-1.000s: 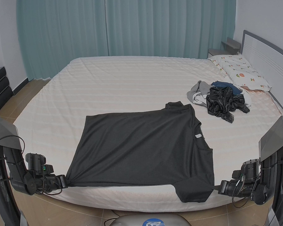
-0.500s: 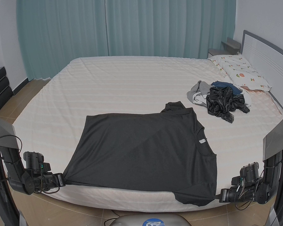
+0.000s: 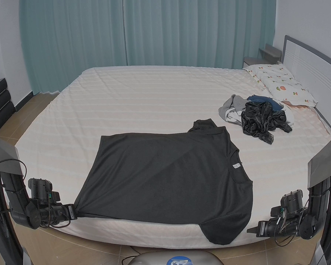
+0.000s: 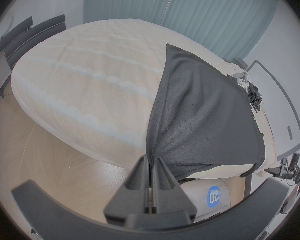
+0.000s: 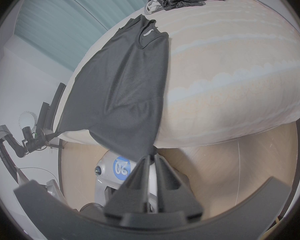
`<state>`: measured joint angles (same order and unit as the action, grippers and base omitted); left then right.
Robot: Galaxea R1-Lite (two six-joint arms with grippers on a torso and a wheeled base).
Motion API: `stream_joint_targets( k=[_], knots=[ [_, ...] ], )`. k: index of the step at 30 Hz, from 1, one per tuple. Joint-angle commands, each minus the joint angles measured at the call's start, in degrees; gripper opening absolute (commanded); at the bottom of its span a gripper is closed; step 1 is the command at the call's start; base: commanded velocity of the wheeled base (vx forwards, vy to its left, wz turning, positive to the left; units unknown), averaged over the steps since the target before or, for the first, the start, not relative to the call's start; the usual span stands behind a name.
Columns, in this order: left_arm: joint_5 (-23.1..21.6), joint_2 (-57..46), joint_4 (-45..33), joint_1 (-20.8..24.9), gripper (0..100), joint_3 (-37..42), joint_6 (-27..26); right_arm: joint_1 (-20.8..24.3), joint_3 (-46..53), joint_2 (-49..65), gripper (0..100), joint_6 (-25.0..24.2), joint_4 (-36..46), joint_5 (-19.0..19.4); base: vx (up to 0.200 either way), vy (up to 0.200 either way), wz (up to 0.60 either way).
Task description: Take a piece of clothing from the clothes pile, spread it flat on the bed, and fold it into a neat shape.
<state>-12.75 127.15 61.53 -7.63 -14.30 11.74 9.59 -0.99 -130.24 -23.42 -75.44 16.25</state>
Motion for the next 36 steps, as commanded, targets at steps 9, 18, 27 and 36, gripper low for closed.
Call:
stream_joint_targets(
  k=[9, 18, 27, 36],
  knots=[
    [-0.7, 1.2, 0.1, 0.1, 0, 0.0, 0.3, -2.2, -3.4, 3.1, 100, -4.3, -8.9, 0.4, 0.0, 0.0, 0.0],
    [-1.0, 1.1, 0.2, 0.1, 0, -0.1, 0.5, -3.1, -10.8, -6.2, 100, -4.9, -9.1, 0.2, 0.0, 0.0, 0.0],
    [-1.6, 0.9, 0.2, 0.2, 0, 0.0, 0.7, -7.3, -18.4, -8.2, 0, -5.0, -8.8, -0.2, 0.0, 0.0, 0.0],
    [-1.8, 0.6, 2.6, 4.6, 0, -0.1, 6.8, -10.0, -26.8, -7.4, 0, -4.4, -6.8, 0.3, 0.0, 0.0, 0.0]
  ],
)
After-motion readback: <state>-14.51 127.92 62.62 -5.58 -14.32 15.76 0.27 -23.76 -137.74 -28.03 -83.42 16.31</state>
